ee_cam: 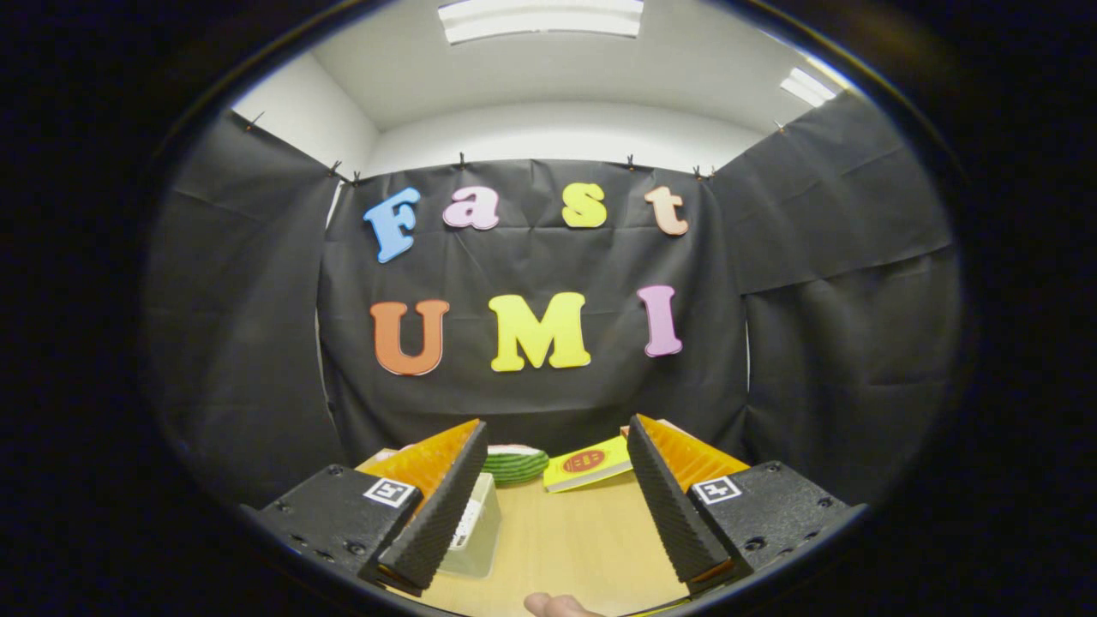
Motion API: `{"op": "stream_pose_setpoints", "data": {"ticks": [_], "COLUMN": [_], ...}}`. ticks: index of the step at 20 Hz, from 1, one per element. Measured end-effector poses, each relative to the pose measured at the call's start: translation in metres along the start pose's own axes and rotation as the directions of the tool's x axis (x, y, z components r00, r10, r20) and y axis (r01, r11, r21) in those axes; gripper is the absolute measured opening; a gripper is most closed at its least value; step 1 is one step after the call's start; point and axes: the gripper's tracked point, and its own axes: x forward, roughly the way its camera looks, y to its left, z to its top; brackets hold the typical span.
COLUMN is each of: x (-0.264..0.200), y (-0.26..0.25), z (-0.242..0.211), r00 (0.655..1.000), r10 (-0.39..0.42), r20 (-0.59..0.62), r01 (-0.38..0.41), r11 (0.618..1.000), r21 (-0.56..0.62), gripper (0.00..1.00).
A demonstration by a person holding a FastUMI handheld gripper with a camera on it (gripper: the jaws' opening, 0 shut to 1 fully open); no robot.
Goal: Open the storage box then place both shoes into the box .Put the left shoe in first, then the right shoe, with the right side of both shoes facing outward in a uniform manner.
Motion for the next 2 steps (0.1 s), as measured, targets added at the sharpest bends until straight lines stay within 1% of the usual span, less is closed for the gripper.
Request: {"op": "stream_pose_setpoints", "data": {"ticks": [2], "x": [-0.0002], "y": [-0.0023], "z": [-0.0024], "r00": [1.000], "r10": [0.006], "r20": [-0.002], "r01": [-0.006], "r11": [1.000], "r21": [0.011], "gripper": [1.00]}}
